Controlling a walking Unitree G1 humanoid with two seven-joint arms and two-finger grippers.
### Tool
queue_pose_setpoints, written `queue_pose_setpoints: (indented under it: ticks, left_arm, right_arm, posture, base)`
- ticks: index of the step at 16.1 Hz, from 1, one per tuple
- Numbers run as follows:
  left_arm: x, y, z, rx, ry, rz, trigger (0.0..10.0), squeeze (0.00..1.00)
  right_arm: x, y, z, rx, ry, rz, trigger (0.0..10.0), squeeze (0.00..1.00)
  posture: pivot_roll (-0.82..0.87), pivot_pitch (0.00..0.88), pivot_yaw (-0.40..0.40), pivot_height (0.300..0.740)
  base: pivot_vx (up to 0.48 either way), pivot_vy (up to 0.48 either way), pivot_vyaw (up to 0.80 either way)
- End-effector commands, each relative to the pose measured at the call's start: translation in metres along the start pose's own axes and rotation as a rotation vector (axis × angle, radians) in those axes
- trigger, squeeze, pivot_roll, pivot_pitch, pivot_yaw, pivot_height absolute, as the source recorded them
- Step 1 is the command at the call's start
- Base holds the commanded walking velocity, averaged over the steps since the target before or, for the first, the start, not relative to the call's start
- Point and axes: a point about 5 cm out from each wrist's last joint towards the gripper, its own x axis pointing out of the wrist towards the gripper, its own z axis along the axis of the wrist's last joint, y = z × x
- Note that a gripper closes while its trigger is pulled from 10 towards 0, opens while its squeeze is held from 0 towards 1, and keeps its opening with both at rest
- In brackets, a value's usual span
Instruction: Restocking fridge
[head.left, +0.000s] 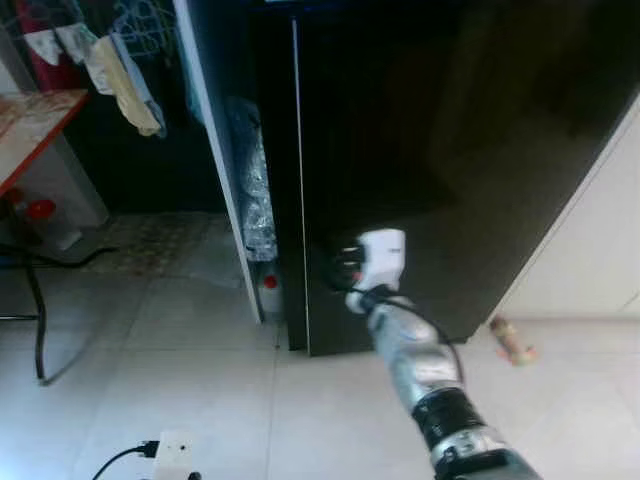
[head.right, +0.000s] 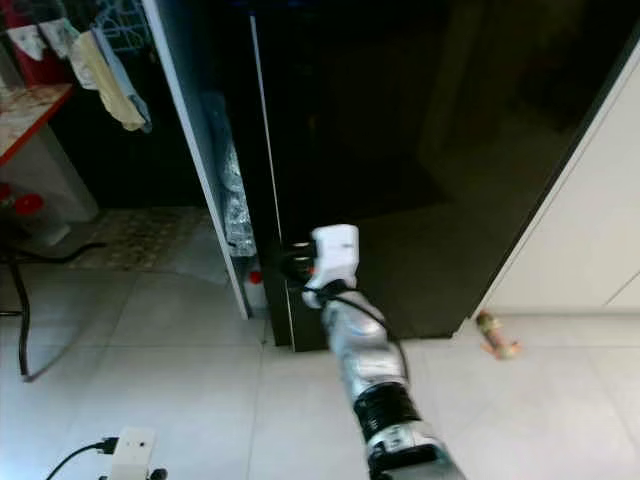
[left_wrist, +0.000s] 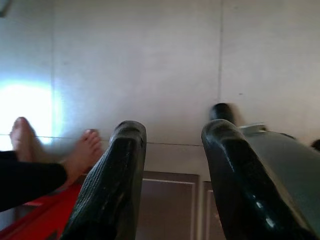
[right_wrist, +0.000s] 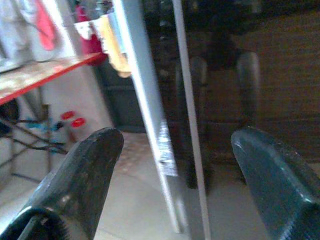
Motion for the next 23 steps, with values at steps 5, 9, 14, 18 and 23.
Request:
queue_pose_setpoints:
  ticks: [5, 9, 14, 18, 23]
  left_arm:
    - [0.0, 0.002, -0.003, 0.006, 0.015, 0.003, 10.0, 0.0]
    - [0.0, 0.002, -0.001, 0.007, 0.011, 0.008, 10.0, 0.0]
    - [0.0, 0.003, -0.001, 0.011, 0.01, 0.013, 10.0, 0.0]
    - [0.0, 0.003, 0.0, 0.012, 0.01, 0.015, 10.0, 0.0]
    - [0.0, 0.002, 0.0, 0.018, 0.01, 0.014, 10.0, 0.0]
  right_arm:
    - [0.002, 0.004, 0.004, -0.011, -0.015, 0.0, 10.0, 0.0]
    - [0.002, 0.007, 0.005, -0.044, -0.021, 0.027, 10.0, 0.0]
    - [0.002, 0.009, 0.003, -0.045, -0.009, 0.032, 10.0, 0.0]
    - [0.002, 0.007, 0.003, -0.046, -0.005, 0.017, 10.0, 0.0]
    - [0.001, -0.006, 0.005, -0.062, -0.022, -0.099, 10.0, 0.0]
  posture:
    - [-0.16, 0.0, 0.012, 0.74]
    - [-0.16, 0.0, 0.011, 0.74]
    - [-0.15, 0.0, 0.011, 0.74]
    - [-0.15, 0.0, 0.011, 0.74]
    - [-0.15, 0.0, 0.006, 0.74]
  base:
    - [0.0, 0.0, 0.0]
    - [0.2, 0.0, 0.14]
    - [0.364, 0.0, 0.64]
    - [0.38, 0.0, 0.0]
    - [0.055, 0.0, 0.0]
